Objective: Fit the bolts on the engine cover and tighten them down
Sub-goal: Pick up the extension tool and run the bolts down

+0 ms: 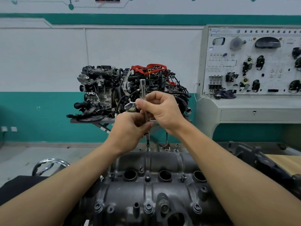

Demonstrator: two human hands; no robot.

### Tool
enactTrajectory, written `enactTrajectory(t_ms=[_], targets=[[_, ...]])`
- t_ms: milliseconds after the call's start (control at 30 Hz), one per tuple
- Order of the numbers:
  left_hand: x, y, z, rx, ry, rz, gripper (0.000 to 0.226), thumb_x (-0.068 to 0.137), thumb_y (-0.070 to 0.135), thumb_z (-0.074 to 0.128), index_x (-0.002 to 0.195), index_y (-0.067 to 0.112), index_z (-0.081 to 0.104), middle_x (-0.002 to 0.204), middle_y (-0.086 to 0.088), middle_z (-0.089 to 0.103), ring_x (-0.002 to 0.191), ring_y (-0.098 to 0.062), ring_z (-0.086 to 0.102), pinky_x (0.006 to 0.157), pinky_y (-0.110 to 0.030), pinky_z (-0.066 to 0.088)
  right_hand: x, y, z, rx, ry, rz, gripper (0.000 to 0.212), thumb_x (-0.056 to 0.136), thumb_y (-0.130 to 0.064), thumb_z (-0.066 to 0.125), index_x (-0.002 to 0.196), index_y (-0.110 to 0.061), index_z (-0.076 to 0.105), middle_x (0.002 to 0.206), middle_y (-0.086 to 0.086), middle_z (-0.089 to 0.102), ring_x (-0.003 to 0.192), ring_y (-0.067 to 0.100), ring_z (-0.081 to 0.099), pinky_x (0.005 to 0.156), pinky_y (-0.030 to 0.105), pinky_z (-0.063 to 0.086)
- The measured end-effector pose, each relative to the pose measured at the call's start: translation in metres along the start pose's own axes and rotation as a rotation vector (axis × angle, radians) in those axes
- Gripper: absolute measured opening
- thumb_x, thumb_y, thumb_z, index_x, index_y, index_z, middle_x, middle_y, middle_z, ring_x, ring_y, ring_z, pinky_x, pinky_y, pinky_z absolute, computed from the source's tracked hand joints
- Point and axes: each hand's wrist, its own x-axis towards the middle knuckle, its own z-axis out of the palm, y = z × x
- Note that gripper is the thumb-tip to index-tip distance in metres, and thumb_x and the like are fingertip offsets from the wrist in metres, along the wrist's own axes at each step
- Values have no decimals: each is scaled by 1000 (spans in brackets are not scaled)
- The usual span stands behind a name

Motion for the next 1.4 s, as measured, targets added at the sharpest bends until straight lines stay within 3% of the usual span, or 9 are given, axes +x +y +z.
enactTrajectory(t_ms=[67,233,467,600,800,933,1033,1200,1400], targets=[[0,1,3,-47,-85,-26,14,95,13,66,84,15,74,73,3,76,70,-7,73,66,-26,57,-2,-3,-6,43,-52,31,12,95,-19,65,94,-7,69,87,9,75,71,17,67,63,28,58],[0,3,1,0,-239,-22,23,105,20,49,100,17,72,92,6,77,88,0,72,80,-18,56,-9,-7,-16,-7,-101,78,27,105,-15,45,99,-8,69,90,7,77,79,16,70,64,25,56],[3,8,3,42,-184,-38,27,104,21,50,92,9,71,79,0,77,79,-30,72,78,-53,56,-10,-8,-13,-80,-54,-2,26,104,-7,46,97,-17,69,83,-6,74,75,5,66,61,18,53],[2,7,3,20,-153,-31,23,103,22,52,98,12,71,81,1,77,79,-15,73,81,-45,58,-10,-7,-13,-81,3,-34,20,99,-2,54,97,-14,69,84,0,75,76,5,69,65,16,53],[3,7,3,-34,-5,41,8,93,20,69,91,14,75,66,8,73,60,-1,66,63,-26,56,-8,-3,-13,-80,56,-55,14,89,-6,72,96,-18,70,87,0,75,83,10,71,72,21,55],[4,9,1,-28,53,65,13,87,20,77,78,15,70,65,0,72,57,-14,67,60,-35,59,-9,-1,-14,-118,59,-90,10,86,-7,75,85,-17,73,75,-1,67,73,12,63,70,24,57],[3,11,3,-40,-25,50,11,95,15,67,86,9,69,74,-7,74,71,-27,71,69,-45,60,-8,-2,-14,-109,48,-75,6,91,-17,72,84,-16,71,75,-4,66,71,7,59,66,20,52],[0,9,2,-86,-86,-7,22,105,15,48,96,14,68,84,-9,75,81,-25,72,72,-39,61,-7,-2,-14,-111,-33,-7,26,105,-15,46,97,-11,71,89,0,72,79,8,67,67,21,53],[3,11,3,-51,-4,44,23,88,31,74,89,8,71,77,-8,75,72,-29,72,69,-47,60,-6,0,-13,-191,83,-78,13,90,-17,72,81,-12,65,73,1,65,67,11,60,64,26,54]])
